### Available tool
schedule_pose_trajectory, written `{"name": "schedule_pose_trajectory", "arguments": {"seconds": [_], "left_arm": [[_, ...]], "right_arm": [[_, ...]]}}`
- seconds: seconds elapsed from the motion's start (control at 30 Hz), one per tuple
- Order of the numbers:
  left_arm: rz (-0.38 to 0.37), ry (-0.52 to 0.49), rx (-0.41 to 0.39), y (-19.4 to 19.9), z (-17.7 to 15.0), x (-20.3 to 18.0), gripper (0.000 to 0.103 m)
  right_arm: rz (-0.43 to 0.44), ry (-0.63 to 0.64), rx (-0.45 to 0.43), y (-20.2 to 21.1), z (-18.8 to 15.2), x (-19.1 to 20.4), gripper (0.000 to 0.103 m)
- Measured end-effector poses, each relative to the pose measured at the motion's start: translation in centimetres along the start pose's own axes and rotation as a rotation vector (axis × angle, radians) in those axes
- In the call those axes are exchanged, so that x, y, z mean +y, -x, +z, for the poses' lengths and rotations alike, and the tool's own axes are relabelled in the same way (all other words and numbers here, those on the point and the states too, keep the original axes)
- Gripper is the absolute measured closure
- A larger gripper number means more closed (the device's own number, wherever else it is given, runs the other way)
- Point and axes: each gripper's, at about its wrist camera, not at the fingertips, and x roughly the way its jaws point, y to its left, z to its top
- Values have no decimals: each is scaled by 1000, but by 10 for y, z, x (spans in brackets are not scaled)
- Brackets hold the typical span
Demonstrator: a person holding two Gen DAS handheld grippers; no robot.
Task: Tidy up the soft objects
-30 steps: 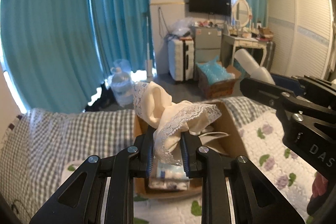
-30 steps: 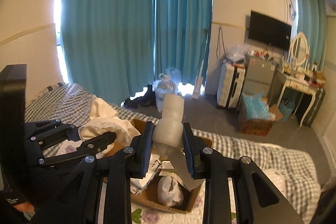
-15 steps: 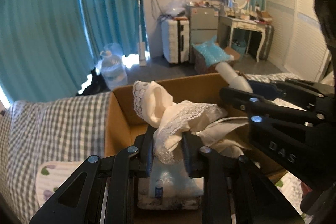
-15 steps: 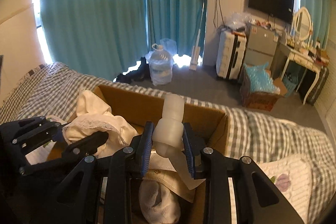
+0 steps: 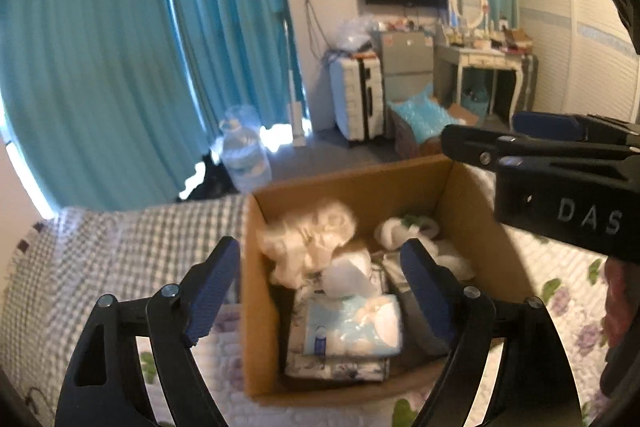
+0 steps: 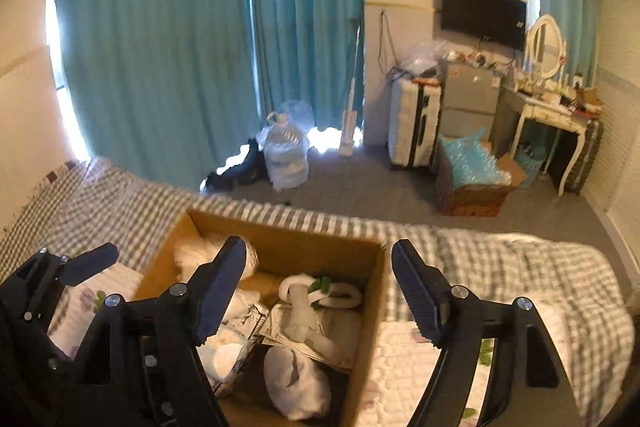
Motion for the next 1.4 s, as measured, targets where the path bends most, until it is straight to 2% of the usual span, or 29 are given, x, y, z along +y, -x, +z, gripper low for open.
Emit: {"name": "schedule_pose_trajectory", "arguments": {"seconds": [0.23, 0.3, 0.37, 0.43, 0.57, 0.77, 0.93, 1.07, 1.17, 1.23, 1.4], "left_arm": [[18, 20, -154, 109, 39, 11, 19], [17, 32, -212, 147, 47, 14, 18], [23, 32, -275, 185, 51, 17, 6], [32, 26, -343, 223, 52, 20, 1], [60, 13, -454, 285, 42, 22, 0], [111, 22, -506, 329, 12, 26, 0], [109, 65, -523, 326, -21, 28, 0], [121, 104, -517, 304, -51, 27, 0], [113, 176, -461, 270, -74, 33, 0], [114, 217, -422, 246, -97, 36, 0], [175, 200, -377, 204, -134, 37, 0]], "right_arm": [[-23, 10, -156, 129, 48, 6, 27], [-43, 20, -216, 173, 58, 11, 23], [-46, 40, -275, 217, 64, 18, 15], [-55, 59, -315, 252, 64, 24, 11], [-64, 71, -364, 301, 56, 34, 3], [-41, 48, -426, 349, 20, 34, 0], [-34, 78, -466, 346, -22, 39, 0], [-13, 78, -471, 313, -65, 44, 0], [10, 73, -439, 276, -97, 47, 0], [-17, 74, -421, 252, -115, 47, 0], [-6, 27, -342, 202, -146, 37, 0]]}}
